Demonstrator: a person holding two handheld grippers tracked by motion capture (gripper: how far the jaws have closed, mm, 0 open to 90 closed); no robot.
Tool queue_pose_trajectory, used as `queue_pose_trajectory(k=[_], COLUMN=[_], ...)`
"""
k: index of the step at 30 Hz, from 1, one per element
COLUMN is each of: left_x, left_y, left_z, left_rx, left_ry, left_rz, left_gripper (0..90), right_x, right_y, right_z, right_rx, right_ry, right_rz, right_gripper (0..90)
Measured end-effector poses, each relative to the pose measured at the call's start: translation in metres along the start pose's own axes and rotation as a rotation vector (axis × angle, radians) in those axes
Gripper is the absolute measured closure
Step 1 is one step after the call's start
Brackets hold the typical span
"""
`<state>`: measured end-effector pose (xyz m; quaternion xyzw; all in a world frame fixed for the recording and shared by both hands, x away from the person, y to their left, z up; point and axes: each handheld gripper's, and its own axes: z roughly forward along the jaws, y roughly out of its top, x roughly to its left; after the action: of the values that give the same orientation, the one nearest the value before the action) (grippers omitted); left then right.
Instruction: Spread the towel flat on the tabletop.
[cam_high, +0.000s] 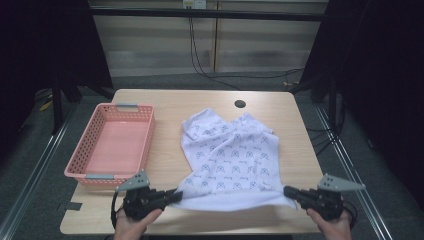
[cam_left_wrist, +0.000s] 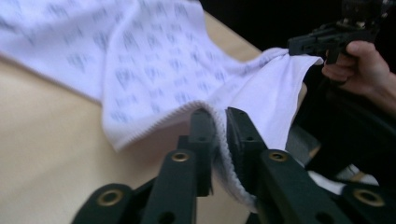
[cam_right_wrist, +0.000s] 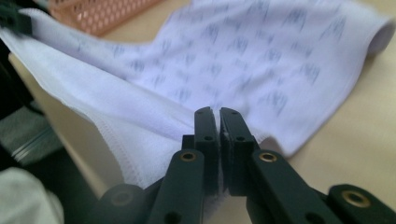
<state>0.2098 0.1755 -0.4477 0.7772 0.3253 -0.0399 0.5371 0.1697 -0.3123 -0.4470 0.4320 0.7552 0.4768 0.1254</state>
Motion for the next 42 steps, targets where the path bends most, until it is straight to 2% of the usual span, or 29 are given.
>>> queue_pose_trajectory(k=[1,3,5,7,8,9,11,12,13,15,19,21,23,25,27,28,31,33,36,39,42], left_x=[-0.002,-0.002,0.001,0.002,0.004,0.002,-0.003,-0.006,-0.007,-0.007,0.005,0.01,0.012,0.012,0.011,0.01,0.012,0.018,0.032,0.053,0.071], left_y=[-0.006,-0.01,-0.008,-0.005,-0.005,-0.005,-0.007,-0.009,-0.012,-0.016,-0.02,-0.019,-0.019,-0.019,-0.02,-0.02,-0.018,-0.014,0.0,0.019,0.034], left_z=[-0.001,-0.004,-0.007,-0.01,-0.011,-0.01,-0.008,-0.007,-0.007,-0.01,-0.016,-0.016,-0.016,-0.018,-0.02,-0.022,-0.022,-0.016,0.002,0.031,0.06], left_rx=[0.015,0.03,0.017,0.016,0.01,0.015,0.044,0.059,0.066,0.082,0.068,0.072,0.076,0.071,0.063,0.054,0.051,0.066,0.085,0.108,0.15], left_ry=[-0.013,-0.008,-0.016,-0.008,-0.018,-0.038,-0.043,-0.063,-0.069,-0.048,-0.006,0.004,0.003,-0.002,-0.005,0.0,0.022,0.024,0.006,0.03,0.088], left_rz=[0.01,0.021,0.014,0.023,0.009,-0.002,0.02,0.018,0.033,0.031,-0.004,-0.004,-0.006,-0.009,-0.001,0.004,0.013,0.026,0.027,0.005,0.03], left_gripper=[74.9,67.7,62.9,59.1,56.9,57.0,61.1,62.4,62.5,62.2,57.8,56.2,56.3,56.4,56.7,56.7,58.5,61.7,68.1,75.3,78.3], right_x=[0.003,0.006,0.004,0.001,-0.001,-0.003,-0.008,-0.009,-0.011,-0.01,-0.012,-0.013,-0.013,-0.011,-0.009,-0.009,-0.012,-0.015,-0.015,-0.016,-0.021], right_y=[-0.008,-0.017,-0.015,-0.01,-0.008,-0.006,-0.001,0.001,0.003,0.006,0.009,0.009,0.007,0.005,0.004,0.002,-0.002,-0.006,-0.01,-0.01,-0.003], right_z=[-0.002,-0.006,-0.007,-0.004,0.0,0.005,0.019,0.025,0.032,0.048,0.078,0.09,0.1,0.101,0.095,0.092,0.078,0.069,0.06,0.059,0.063], right_rx=[0.015,0.036,0.022,0.018,0.027,0.037,0.067,0.079,0.094,0.125,0.19,0.227,0.266,0.28,0.296,0.304,0.33,0.341,0.349,0.325,0.275], right_ry=[0.008,0.031,0.013,-0.003,-0.015,-0.029,-0.024,-0.029,-0.015,-0.014,-0.021,-0.02,-0.037,-0.046,-0.043,-0.041,-0.043,-0.034,-0.028,-0.021,-0.037], right_rz=[0.001,-0.022,-0.026,-0.043,-0.057,-0.067,-0.083,-0.083,-0.087,-0.117,-0.144,-0.169,-0.188,-0.21,-0.212,-0.211,-0.184,-0.169,-0.155,-0.15,-0.143], right_gripper=[80.8,67.7,64.5,61.7,61.3,60.1,59.4,58.1,57.5,54.7,50.3,49.9,51.6,59.3,75.7,80.5,84.3,84.6,83.1,70.2,62.3])
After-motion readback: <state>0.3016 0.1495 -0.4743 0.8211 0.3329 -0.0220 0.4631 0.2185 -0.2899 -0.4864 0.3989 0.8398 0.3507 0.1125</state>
